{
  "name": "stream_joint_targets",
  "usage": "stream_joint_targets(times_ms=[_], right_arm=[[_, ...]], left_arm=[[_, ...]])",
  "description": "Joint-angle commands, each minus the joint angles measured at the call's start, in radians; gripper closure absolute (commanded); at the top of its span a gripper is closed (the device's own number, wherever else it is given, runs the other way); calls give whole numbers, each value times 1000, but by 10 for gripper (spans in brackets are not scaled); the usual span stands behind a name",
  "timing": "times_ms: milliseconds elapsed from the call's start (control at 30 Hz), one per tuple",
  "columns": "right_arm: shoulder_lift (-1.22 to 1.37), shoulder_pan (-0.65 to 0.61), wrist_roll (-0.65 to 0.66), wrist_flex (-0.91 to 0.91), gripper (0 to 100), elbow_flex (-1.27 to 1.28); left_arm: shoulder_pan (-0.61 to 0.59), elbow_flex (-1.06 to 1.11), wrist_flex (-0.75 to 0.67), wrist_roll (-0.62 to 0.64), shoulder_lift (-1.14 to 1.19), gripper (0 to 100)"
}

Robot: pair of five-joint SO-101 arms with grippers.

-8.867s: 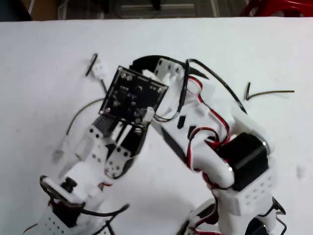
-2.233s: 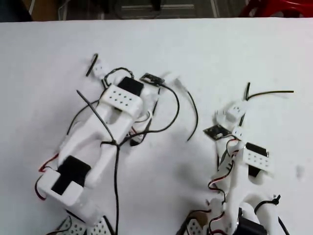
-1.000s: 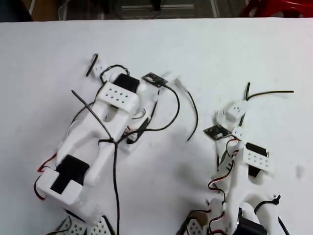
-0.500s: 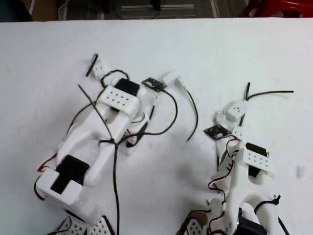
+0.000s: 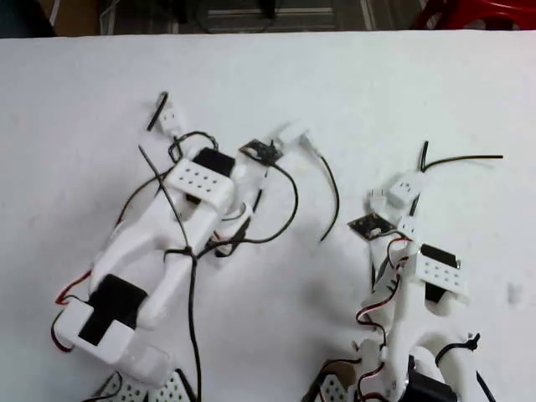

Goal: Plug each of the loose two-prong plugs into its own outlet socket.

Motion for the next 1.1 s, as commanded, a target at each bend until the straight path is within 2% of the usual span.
stream_joint_targets(times_ms=[0, 267, 433, 500, 667, 833, 1067], right_arm=[[-5, 7, 3, -12, 978, 0], [-5, 7, 3, -12, 978, 0], [-5, 8, 3, -12, 978, 0], [-5, 8, 3, -12, 978, 0], [-5, 8, 3, -12, 978, 0], [-5, 8, 3, -12, 978, 0], [-5, 8, 3, -12, 978, 0]], left_arm=[[-10, 20, -15, -2, 15, 976], [-10, 12, -12, -11, 13, 954], [-10, 12, -15, -11, 5, 753], [-10, -6, -15, -11, 4, 714], [-51, -66, -17, -12, 13, 710], [-119, -41, -109, -15, 19, 710], [-130, -55, -166, -72, 148, 714]])
